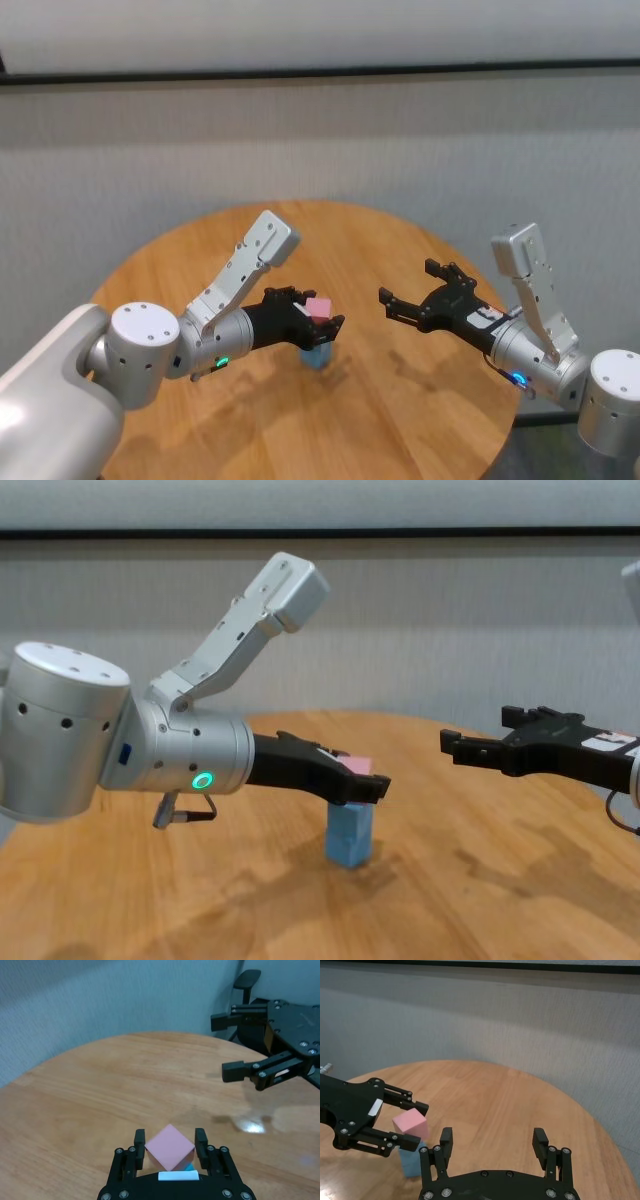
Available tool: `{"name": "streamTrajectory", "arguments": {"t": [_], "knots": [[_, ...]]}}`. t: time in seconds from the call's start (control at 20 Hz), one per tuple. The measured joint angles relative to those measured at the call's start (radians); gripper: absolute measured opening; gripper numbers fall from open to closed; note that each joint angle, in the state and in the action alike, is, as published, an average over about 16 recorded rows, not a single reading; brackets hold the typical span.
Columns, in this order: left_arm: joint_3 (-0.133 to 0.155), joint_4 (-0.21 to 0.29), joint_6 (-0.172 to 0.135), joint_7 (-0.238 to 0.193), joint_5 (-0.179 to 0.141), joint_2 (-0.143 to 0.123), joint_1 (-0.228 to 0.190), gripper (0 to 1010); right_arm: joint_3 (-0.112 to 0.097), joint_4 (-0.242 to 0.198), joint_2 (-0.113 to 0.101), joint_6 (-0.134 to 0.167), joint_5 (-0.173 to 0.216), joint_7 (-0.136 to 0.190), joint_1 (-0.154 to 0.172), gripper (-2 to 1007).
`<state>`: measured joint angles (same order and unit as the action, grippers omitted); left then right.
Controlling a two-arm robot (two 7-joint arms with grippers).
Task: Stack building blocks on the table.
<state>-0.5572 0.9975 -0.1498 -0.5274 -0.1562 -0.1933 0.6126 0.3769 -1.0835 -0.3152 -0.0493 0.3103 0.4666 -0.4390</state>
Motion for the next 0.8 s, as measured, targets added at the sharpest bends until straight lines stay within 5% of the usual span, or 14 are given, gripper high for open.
{"name": "streamTrajectory", "arguments": {"t": [0.3, 0.8], "knots": [[0.001, 0.027, -0.002, 0.003, -0.001, -0.008, -0.007, 824, 0.0, 0.0, 0.0, 0.0, 0.0, 0.0, 0.0, 1005], [0.021, 0.149, 0.008, 0.03, 0.005, -0.058, -0.041, 998, 0.0, 0.0, 0.0, 0.0, 0.0, 0.0, 0.0, 1005]]}}
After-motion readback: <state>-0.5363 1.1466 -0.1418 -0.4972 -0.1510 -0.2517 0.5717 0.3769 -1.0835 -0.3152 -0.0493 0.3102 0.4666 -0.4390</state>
